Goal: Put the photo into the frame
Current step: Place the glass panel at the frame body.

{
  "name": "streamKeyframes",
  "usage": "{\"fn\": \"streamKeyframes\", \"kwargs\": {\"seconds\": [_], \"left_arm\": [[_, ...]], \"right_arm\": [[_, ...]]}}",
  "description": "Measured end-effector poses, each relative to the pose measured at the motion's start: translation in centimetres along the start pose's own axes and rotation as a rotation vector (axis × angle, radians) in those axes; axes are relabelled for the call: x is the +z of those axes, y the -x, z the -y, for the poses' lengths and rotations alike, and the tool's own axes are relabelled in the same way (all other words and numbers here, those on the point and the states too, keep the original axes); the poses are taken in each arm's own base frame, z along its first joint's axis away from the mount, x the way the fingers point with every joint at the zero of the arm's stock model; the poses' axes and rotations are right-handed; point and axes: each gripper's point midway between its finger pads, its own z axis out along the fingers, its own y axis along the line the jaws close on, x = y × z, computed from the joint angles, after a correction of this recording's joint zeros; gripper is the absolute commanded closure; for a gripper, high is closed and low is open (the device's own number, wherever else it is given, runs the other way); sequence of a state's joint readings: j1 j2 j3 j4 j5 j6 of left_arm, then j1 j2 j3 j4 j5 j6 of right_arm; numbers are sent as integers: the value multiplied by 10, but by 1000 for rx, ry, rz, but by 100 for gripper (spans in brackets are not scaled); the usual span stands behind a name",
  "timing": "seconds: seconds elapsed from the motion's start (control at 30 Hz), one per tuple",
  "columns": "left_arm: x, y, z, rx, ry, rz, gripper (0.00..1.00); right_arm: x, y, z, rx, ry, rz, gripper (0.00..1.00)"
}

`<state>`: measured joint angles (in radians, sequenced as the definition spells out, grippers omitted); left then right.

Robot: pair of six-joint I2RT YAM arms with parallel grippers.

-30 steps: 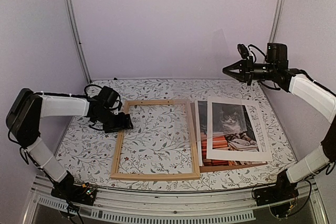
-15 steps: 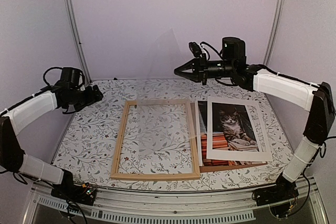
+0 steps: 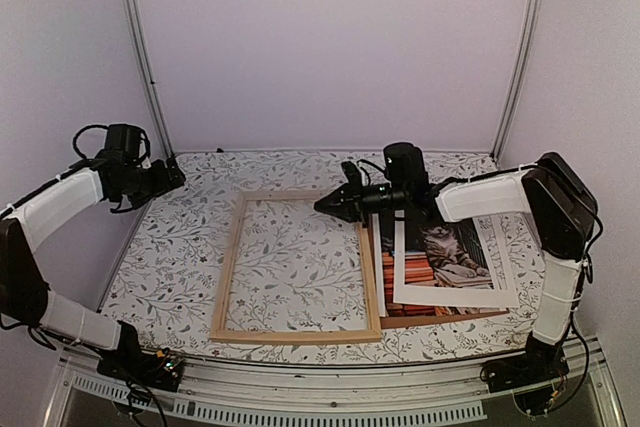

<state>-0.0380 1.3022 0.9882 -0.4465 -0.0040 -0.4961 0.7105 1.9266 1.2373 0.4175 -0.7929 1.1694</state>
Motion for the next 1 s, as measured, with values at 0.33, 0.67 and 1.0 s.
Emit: {"fn": "streamKeyframes", "kwargs": {"seconds": [0.33, 0.67, 1.0], "left_arm": [[4, -3, 2, 21, -15, -18, 0], [7, -10, 9, 32, -63, -35, 0], [12, -18, 15, 32, -107, -66, 0]], "right_arm": [[-11, -27, 108, 221, -199, 77, 100], [-15, -24, 120, 218, -233, 124, 100], [-18, -22, 124, 208, -248, 138, 100]]}}
